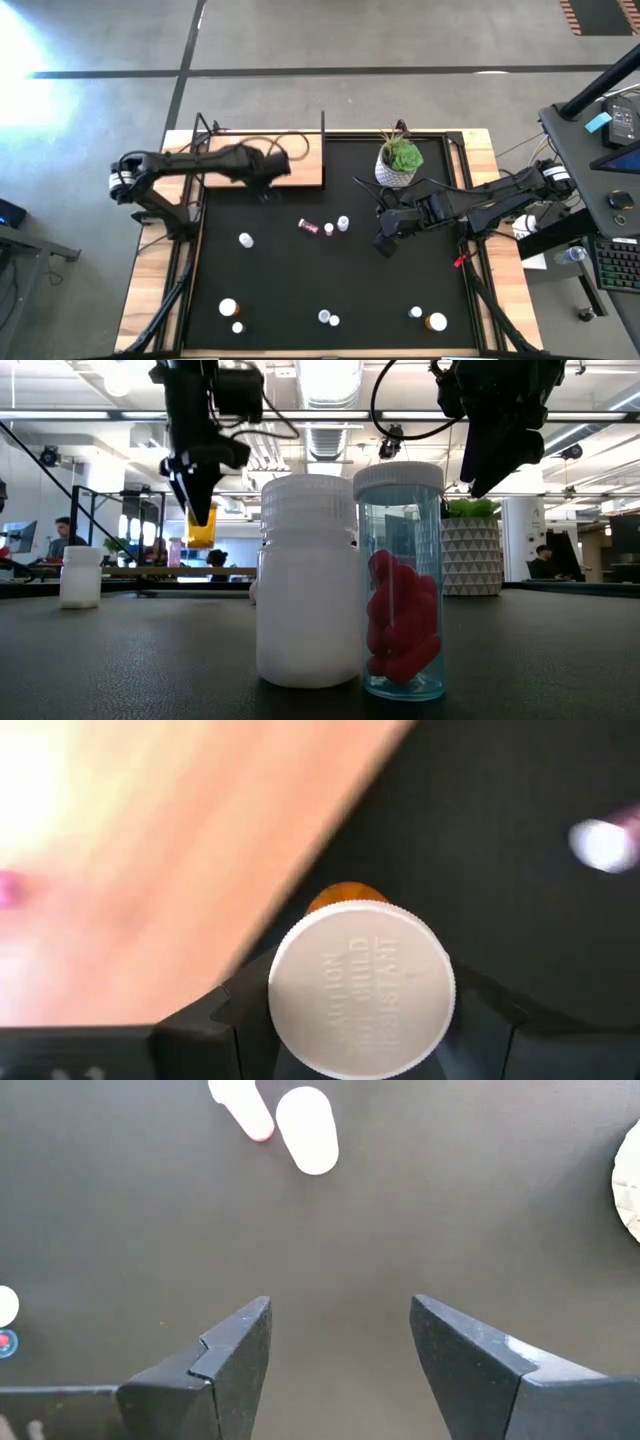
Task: Pick and place medicine bottles onto shelf by color
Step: Put the top orange pill bottle on the shelf, then put the right pink pill bottle on the shelf aligned with the other pink pill bottle
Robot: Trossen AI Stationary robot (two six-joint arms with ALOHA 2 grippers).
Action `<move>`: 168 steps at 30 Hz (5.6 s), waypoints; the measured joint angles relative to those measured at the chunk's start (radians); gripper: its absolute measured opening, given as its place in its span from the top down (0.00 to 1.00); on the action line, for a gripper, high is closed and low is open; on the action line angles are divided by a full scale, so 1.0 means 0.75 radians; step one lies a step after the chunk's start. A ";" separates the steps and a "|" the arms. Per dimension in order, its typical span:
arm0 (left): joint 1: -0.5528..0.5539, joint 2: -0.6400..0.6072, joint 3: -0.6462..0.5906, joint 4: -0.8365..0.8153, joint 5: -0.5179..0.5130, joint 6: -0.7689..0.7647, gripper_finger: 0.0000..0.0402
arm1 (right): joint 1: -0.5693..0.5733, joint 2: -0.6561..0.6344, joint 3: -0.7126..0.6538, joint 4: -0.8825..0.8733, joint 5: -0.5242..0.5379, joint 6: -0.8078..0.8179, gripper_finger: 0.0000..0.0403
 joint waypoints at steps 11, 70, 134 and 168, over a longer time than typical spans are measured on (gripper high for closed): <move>0.411 0.011 -0.001 0.132 0.013 0.311 0.53 | 0.000 0.000 0.000 0.005 0.000 0.001 0.43; 0.761 0.241 0.146 0.257 -0.009 0.626 0.41 | 0.000 0.000 0.000 0.035 0.000 0.002 0.43; -0.581 0.296 0.108 0.988 -0.147 -0.084 0.41 | 0.000 0.000 0.001 0.069 0.000 0.000 0.43; -0.587 0.344 -0.400 1.801 -0.273 0.031 0.28 | 0.000 0.000 0.001 0.070 0.000 0.002 0.43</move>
